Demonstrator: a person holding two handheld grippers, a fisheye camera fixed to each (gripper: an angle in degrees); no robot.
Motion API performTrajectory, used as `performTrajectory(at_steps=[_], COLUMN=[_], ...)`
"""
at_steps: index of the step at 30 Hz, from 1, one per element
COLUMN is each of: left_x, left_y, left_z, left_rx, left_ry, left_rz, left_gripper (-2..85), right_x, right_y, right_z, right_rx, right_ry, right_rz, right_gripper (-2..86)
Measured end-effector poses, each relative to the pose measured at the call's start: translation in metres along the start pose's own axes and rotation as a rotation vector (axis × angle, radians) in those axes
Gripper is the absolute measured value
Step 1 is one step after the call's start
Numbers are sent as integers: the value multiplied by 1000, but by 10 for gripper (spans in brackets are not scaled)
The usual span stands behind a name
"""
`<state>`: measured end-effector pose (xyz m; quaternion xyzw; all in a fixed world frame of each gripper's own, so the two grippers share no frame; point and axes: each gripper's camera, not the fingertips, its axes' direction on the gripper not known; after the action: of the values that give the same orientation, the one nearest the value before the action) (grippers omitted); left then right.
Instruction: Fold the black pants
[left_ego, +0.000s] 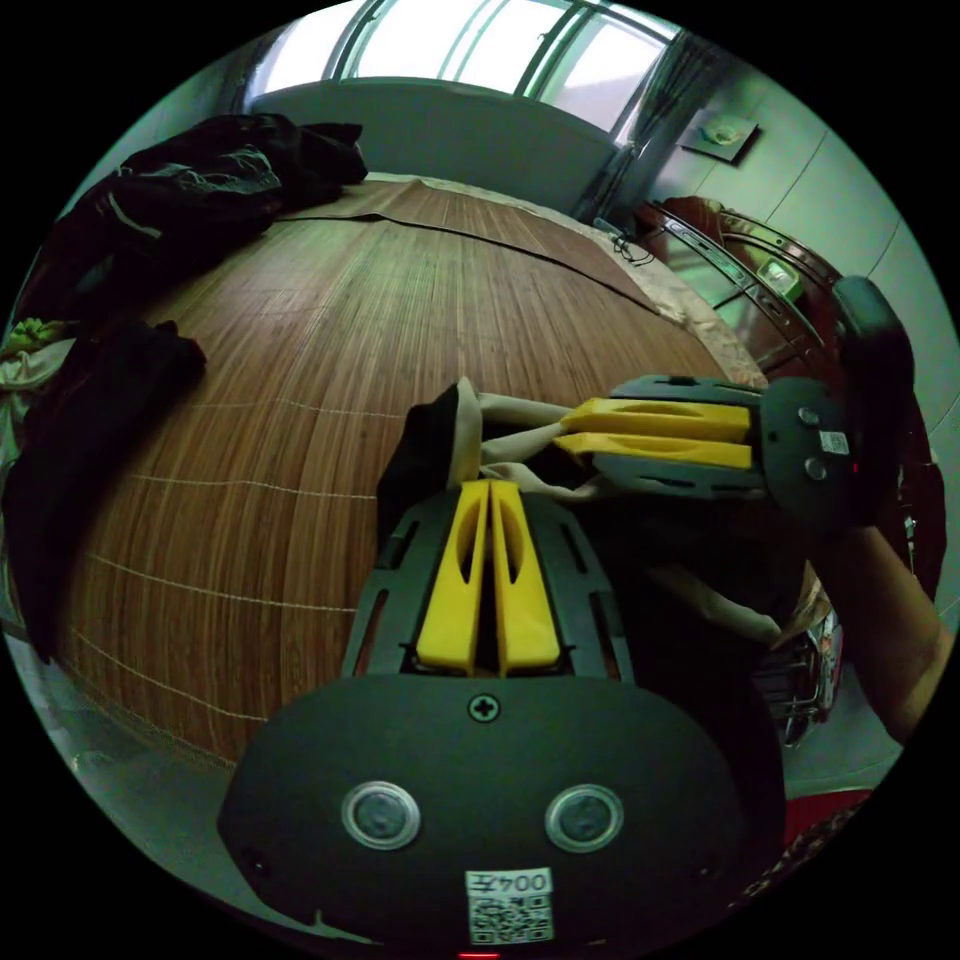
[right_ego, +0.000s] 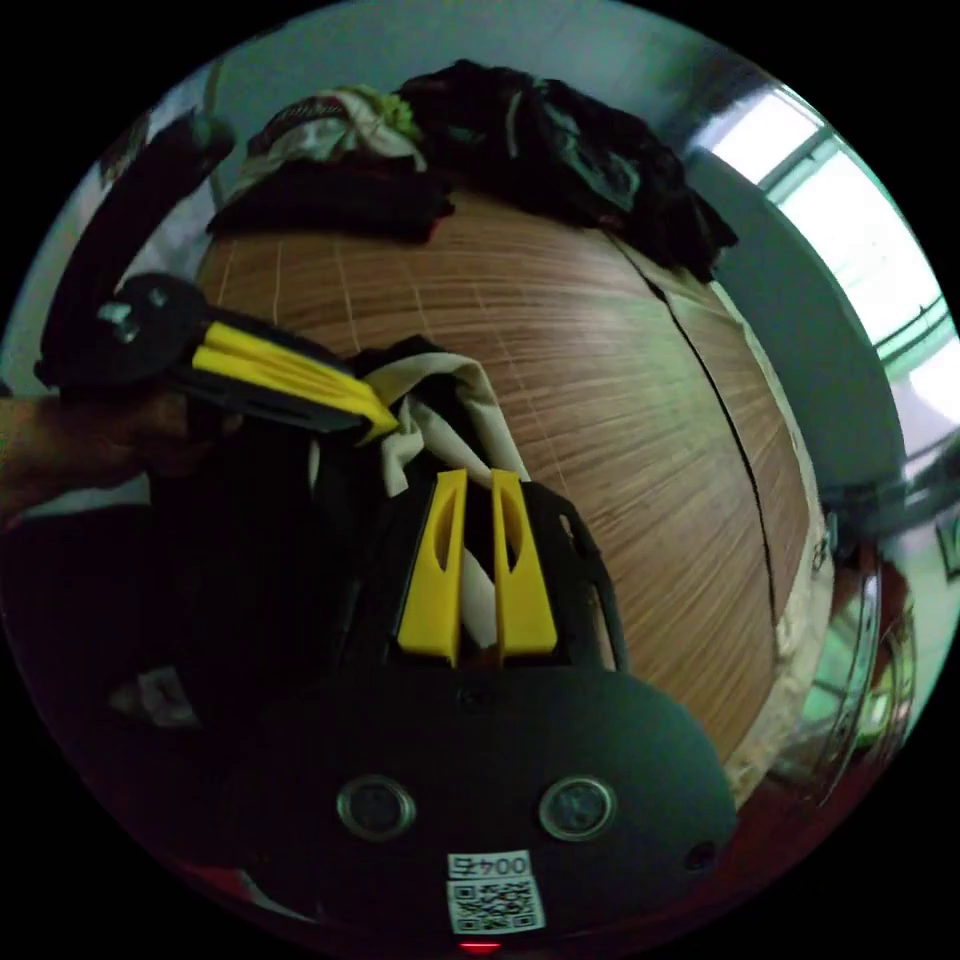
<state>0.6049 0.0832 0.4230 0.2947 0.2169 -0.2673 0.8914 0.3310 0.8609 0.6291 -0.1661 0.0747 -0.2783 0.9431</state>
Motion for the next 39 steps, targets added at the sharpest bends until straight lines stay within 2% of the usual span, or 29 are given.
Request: performTrajectory(at_steps=[4, 7, 9, 13, 16, 18, 20, 23, 25, 29, 35, 39], left_x=[-4, -9, -11, -7, -6, -8, -10, -12, -15, -20, -24, -16], left_y=[14, 26, 28, 33, 37, 44, 48, 53, 53, 52, 51, 50], left_z=[-17, -28, -30, -34, -39, -47, -52, -54, -54, -49, -39, -35], left_rx=[111, 169, 171, 169, 190, 236, 259, 270, 252, 175, 122, 107], left_ry=[15, 32, 36, 30, 13, 0, -12, -16, -17, -36, -22, -56], left_rz=[-31, -69, -80, -49, -56, -76, -99, -121, -134, -176, -191, -148], left_gripper=[7, 7, 7, 7, 7, 7, 7, 7, 6, 5, 2, 2], right_x=[3, 14, 28, 82, 101, 117, 144, 173, 184, 191, 206, 218], right_y=[-16, -25, -30, -30, -18, -8, 10, 26, 32, 29, 19, 16], right_z=[10, 19, 25, 43, 45, 43, 51, 78, 94, 123, 137, 141], right_rx=[-15, -18, -23, -20, -4, 5, 30, 37, 44, -74, -1, -1], right_ry=[15, 44, 23, -128, -148, -267, -546, -863, -988, -1056, -1199, -1166], right_rz=[-133, -136, -82, 281, 339, 415, 585, 775, 863, 927, 1061, 1121], right_gripper=[63, 29, 8, -5, -6, -4, 1, 25, 40, 61, 61, 57])
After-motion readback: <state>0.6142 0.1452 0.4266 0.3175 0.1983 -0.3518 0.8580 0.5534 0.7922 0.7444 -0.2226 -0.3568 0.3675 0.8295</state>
